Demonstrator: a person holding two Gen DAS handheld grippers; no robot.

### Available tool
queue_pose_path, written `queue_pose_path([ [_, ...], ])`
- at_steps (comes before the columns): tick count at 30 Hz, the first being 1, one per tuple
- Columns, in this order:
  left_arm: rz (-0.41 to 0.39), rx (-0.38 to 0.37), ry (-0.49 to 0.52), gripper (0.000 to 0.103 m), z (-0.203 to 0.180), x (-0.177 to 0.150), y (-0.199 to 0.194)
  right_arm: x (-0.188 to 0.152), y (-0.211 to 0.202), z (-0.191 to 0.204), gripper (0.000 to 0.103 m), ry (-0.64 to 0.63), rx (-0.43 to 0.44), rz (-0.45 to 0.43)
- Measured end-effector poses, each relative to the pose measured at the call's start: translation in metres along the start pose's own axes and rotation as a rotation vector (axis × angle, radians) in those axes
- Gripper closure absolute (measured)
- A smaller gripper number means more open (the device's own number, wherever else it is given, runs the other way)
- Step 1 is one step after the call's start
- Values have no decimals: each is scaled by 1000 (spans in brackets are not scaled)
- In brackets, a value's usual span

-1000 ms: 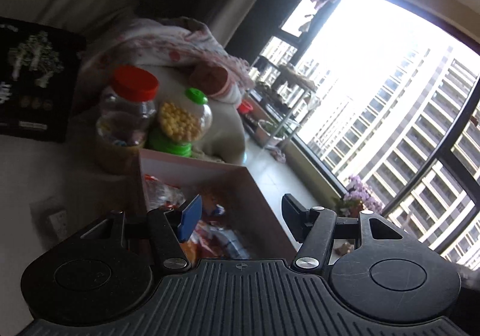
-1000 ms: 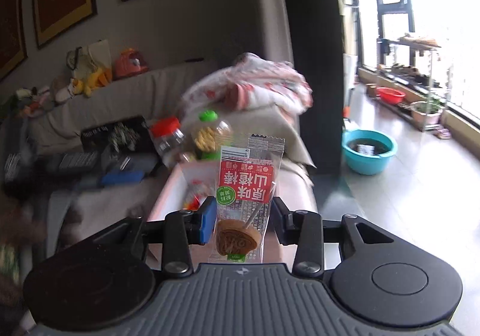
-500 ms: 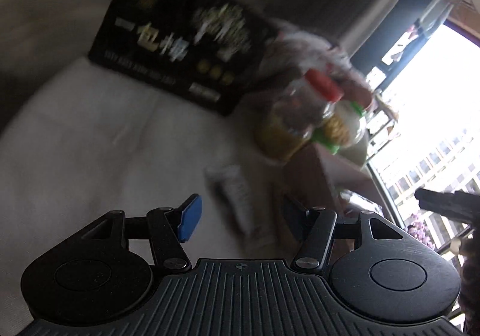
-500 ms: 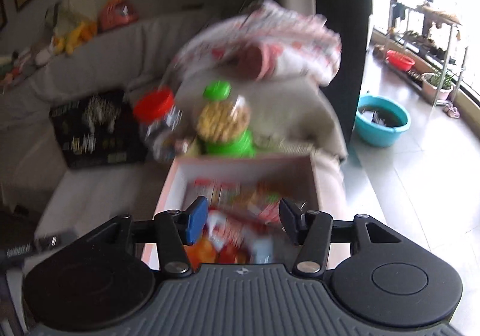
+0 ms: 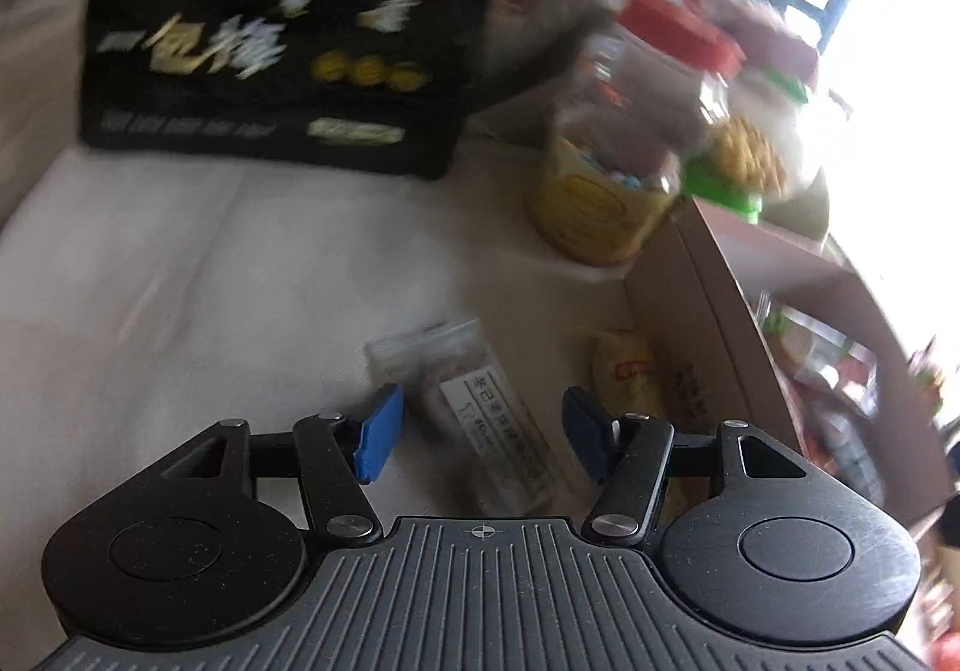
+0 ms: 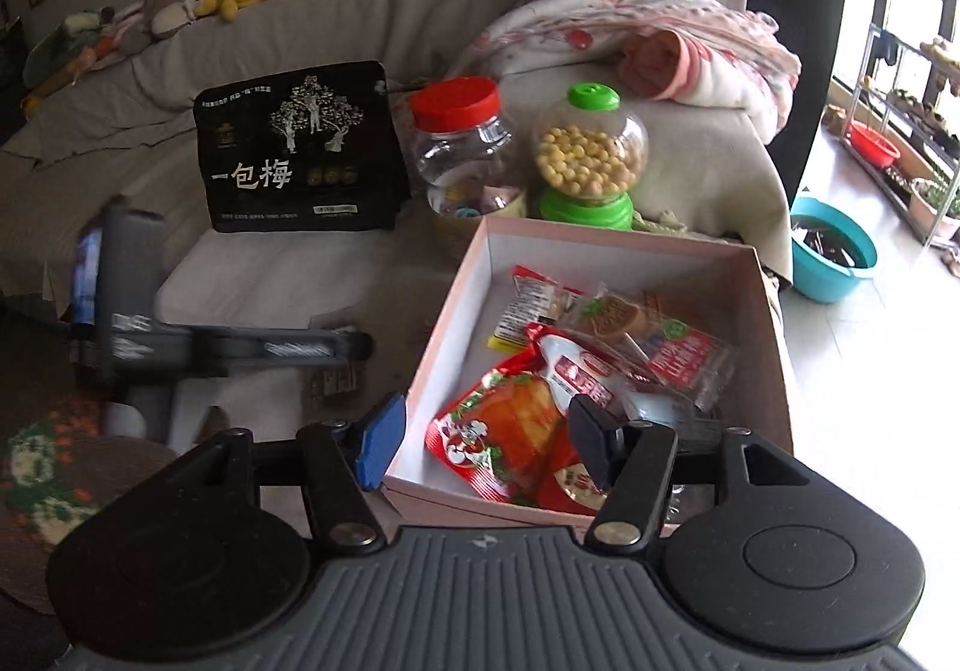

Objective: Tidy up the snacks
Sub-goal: 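Grasp the clear white-label cake packet with left while right reaches the yellow stick packet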

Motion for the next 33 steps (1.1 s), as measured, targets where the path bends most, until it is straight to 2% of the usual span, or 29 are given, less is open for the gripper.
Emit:
queue_pose_path([
  [3,28,64,150,39,-12,-3,10,4,1,4,42,-1,-5,-1],
  [5,26,82,221,47,-13,-10,7,8,3,7,42,-1,-2,-3],
  [6,21,80,239,52,-12,-14,3,10,3,11,42,-7,-2,-6],
  [8,8,75,253,57,-7,-24,-8,17,5,20,42,-24,-7,-14],
  [11,-8,53,219,58,6,-36,-32,33,14,45,47,-77,-25,-36],
  [13,-17,44,180,58,17,-47,-50,44,28,66,74,-166,-100,-55],
  [16,-35,22,135,59,29,-63,-78,56,60,100,76,-359,-248,-87],
  [21,-69,-18,97,59,36,-86,-109,65,137,129,77,-513,-447,32],
  [25,-92,-41,81,59,40,-97,-121,57,161,145,77,-691,-574,19],
  [27,-102,-53,80,59,42,-99,-124,47,164,146,78,-710,-561,74],
  [30,-119,-72,70,59,45,-101,-125,32,150,147,78,-761,-545,72],
  [31,-123,-76,69,59,45,-101,-125,26,143,147,78,-763,-521,82],
  [33,-129,-78,69,59,46,-101,-125,14,125,145,78,-716,-417,131],
])
Point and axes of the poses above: each gripper's, at about its wrist camera, not at the fingertips, and y roughly the way its jaws point, z to its left, x to its top, the point moved 8 cm from there along y, roughly the way its jaws point, and after that the axes turned 14 degrees about -x, right-handed, at the moved point
